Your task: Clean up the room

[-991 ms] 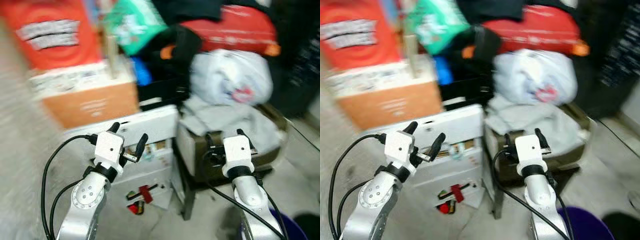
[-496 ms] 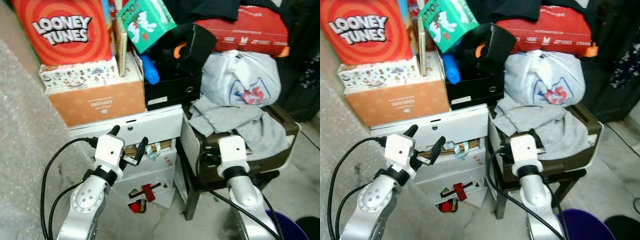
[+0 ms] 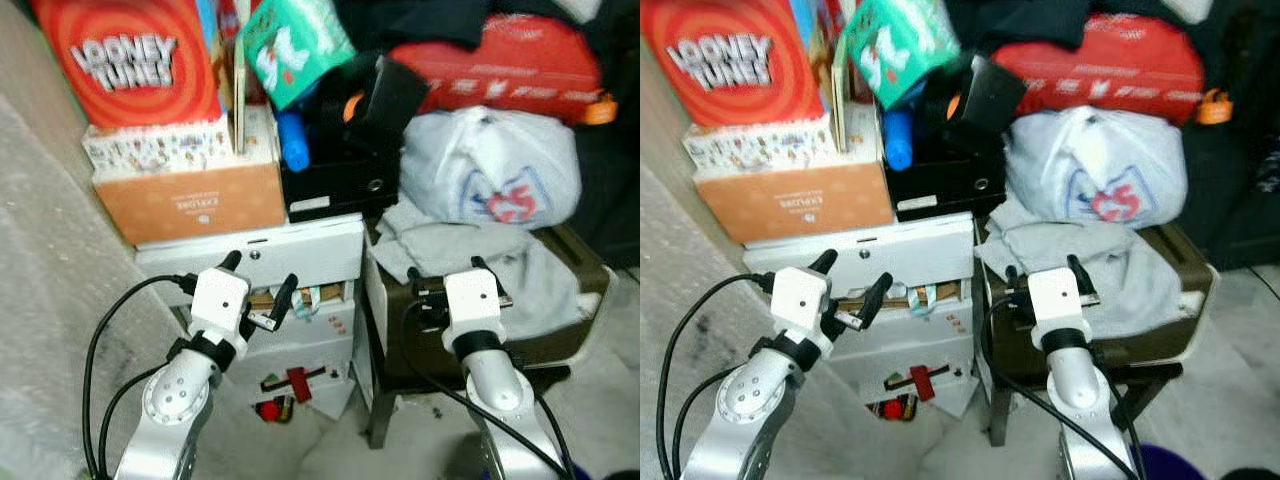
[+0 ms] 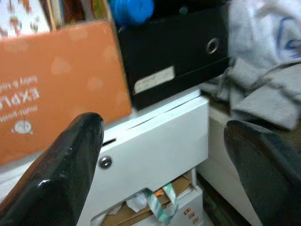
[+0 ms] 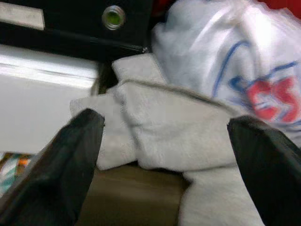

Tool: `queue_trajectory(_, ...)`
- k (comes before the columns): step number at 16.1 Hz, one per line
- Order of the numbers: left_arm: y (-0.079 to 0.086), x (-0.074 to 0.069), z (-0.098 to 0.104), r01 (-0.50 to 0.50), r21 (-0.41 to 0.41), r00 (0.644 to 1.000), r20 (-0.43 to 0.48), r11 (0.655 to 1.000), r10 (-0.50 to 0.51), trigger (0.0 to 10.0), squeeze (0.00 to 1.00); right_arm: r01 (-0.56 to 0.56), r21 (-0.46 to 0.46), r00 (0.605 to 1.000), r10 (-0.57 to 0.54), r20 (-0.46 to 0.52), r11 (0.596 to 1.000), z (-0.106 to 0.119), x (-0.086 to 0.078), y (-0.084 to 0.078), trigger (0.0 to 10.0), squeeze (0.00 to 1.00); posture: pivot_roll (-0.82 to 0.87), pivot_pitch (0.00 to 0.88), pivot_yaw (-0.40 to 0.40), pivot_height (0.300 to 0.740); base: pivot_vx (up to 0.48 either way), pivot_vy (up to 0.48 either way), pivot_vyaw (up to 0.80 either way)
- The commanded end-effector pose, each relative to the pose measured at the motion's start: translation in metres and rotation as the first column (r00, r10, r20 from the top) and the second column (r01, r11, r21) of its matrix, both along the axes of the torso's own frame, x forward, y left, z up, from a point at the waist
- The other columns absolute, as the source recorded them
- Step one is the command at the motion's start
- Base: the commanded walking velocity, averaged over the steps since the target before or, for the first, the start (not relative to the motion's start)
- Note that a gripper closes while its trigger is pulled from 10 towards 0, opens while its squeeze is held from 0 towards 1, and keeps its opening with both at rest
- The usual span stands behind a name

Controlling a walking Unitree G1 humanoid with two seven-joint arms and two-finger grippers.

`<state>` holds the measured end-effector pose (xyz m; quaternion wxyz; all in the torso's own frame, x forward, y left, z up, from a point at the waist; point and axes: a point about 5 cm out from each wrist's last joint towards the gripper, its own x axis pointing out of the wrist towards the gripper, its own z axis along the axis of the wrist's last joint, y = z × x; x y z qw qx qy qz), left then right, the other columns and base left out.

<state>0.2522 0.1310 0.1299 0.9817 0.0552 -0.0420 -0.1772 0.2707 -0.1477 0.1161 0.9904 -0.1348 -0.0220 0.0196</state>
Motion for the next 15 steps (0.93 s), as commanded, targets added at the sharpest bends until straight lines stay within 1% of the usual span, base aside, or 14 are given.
queue_trajectory(1,0.0006,0.0002,0.0007,-0.004,0.001,1.0,-0.002,1.0,0.004,10.0,0.0,-0.008,-0.004,1.0,0.008,0.004,1.0,0.0014,0.0001,0.0014,10.0,0.0,-0.07,0.034,0.024,0.74,0.0,0.0,0.0)
queue_trajectory(5,0.0012,0.0006,0.001,-0.013,-0.005,1.0,0.003,1.0,0.013,10.0,0.0,-0.005,-0.005,1.0,0.005,0.005,1.0,0.0014,0.0002,0.0015,10.0,0.0,-0.07,0.038,0.026,0.74,0.0,0.0,0.0)
queue_trajectory(6,0.0014,0.0006,0.0012,-0.016,-0.005,1.0,0.003,1.0,0.016,10.0,0.0,-0.005,-0.006,1.0,0.005,0.006,1.0,0.0014,0.0003,0.0015,10.0,0.0,-0.07,0.038,0.026,0.74,0.0,0.0,0.4)
queue_trajectory(8,0.0028,0.0016,0.0018,-0.032,-0.004,0.999,0.01,0.999,0.032,10.0,0.0,-0.006,-0.009,1.0,0.006,0.006,1.0,0.0013,0.0003,0.0018,10.0,0.0,-0.07,0.037,0.027,0.74,0.0,0.0,0.8)
queue_trajectory(11,0.0097,0.0008,0.0041,-0.086,0.011,0.996,0.03,0.996,0.086,10.0,0.0,-0.003,-0.009,1.0,0.003,0.009,1.0,0.0026,-0.0001,0.0006,10.0,0.0,-0.08,0.037,0.028,0.74,0.0,0.0,0.8)
queue_trajectory(13,0.01,-0.004,0.0024,-0.082,0.012,0.996,0.024,0.997,0.081,10.0,0.0,0.0,-0.009,1.0,0.0,0.007,1.0,0.0023,-0.001,-0.0003,10.0,0.0,-0.07,0.037,0.028,0.74,0.0,0.0,0.8)
queue_trajectory(15,0.0062,-0.0049,0.0012,-0.079,0.008,0.997,0.019,0.997,0.079,10.0,0.0,0.0,-0.009,1.0,0.0,0.005,1.0,0.0019,-0.0001,-0.0001,10.0,0.0,-0.08,0.035,0.025,0.74,0.0,0.0,0.7)
